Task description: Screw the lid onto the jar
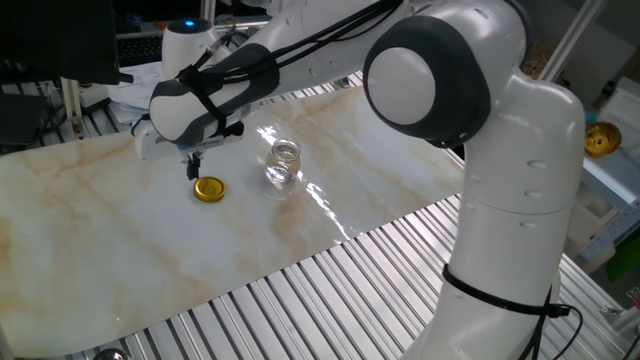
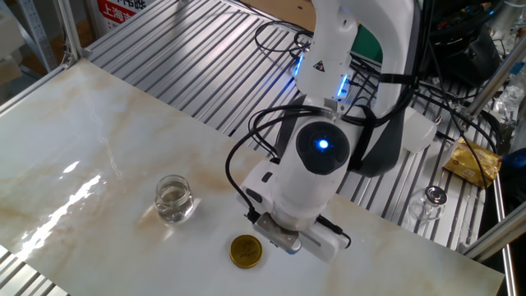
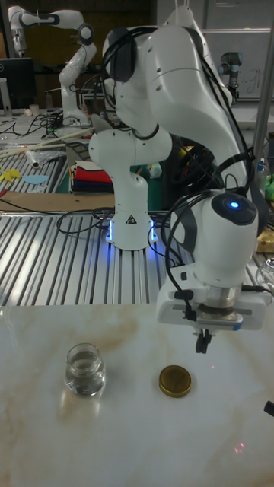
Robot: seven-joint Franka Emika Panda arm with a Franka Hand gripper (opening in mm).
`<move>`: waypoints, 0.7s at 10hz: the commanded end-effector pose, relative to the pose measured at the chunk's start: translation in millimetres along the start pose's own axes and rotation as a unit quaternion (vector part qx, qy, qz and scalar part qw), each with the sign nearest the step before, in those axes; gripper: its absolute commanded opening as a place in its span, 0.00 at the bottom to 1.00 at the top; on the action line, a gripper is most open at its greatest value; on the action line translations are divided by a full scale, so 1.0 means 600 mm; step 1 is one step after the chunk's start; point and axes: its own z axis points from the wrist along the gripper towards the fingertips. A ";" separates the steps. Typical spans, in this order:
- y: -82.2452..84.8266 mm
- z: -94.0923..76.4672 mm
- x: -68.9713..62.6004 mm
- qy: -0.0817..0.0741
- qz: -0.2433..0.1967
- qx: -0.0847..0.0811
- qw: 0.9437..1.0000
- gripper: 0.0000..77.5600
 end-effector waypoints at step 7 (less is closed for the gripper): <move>0.001 0.011 0.003 0.000 -0.014 -0.002 1.000 0.00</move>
